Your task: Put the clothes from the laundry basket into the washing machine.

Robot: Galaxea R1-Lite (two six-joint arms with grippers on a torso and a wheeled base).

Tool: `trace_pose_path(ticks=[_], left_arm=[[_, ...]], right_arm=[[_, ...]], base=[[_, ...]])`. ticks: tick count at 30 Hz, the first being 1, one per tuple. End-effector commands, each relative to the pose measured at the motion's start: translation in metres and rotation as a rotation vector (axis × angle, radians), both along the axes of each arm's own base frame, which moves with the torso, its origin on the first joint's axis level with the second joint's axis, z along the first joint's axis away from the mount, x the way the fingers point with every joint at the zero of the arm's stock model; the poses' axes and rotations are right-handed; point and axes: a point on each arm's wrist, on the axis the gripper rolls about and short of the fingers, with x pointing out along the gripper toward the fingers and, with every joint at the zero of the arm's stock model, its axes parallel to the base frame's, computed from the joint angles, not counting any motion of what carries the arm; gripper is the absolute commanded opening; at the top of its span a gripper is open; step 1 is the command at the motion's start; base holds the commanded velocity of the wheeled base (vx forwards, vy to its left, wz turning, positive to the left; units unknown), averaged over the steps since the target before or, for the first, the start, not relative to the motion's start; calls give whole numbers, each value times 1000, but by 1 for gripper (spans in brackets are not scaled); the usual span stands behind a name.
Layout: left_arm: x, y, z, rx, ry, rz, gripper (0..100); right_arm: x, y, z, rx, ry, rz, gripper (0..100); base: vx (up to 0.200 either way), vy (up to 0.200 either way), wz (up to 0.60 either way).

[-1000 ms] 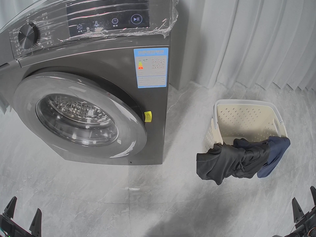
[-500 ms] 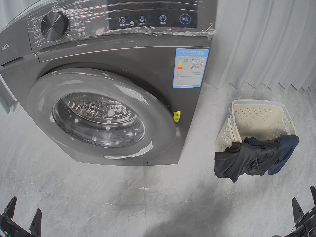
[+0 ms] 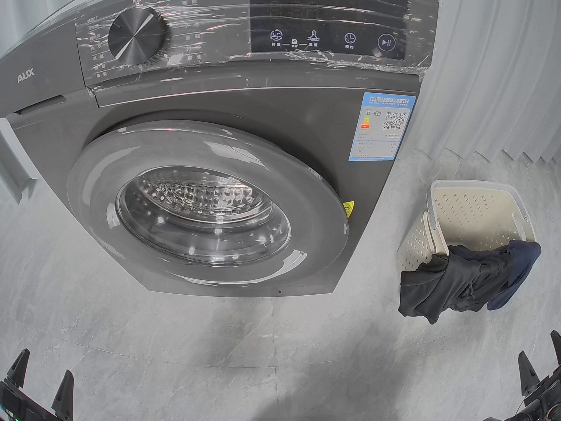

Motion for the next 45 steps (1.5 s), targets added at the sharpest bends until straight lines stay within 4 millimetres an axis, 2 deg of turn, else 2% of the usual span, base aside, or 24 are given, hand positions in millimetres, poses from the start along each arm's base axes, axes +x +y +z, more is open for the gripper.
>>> trace_pose_path(ticks=[1, 20, 45], left_arm=[[0, 0, -5, 0, 4, 1, 100], [0, 0, -5, 0, 4, 0, 100], [0, 0, -5, 0, 4, 0, 100]], right_arm=[[1, 0, -5, 1, 14, 1, 100], [1, 0, -5, 1, 12, 1, 100], [1, 0, -5, -1, 12, 1, 100]], base=[[0, 200, 0], [0, 200, 0], [8, 0, 0]])
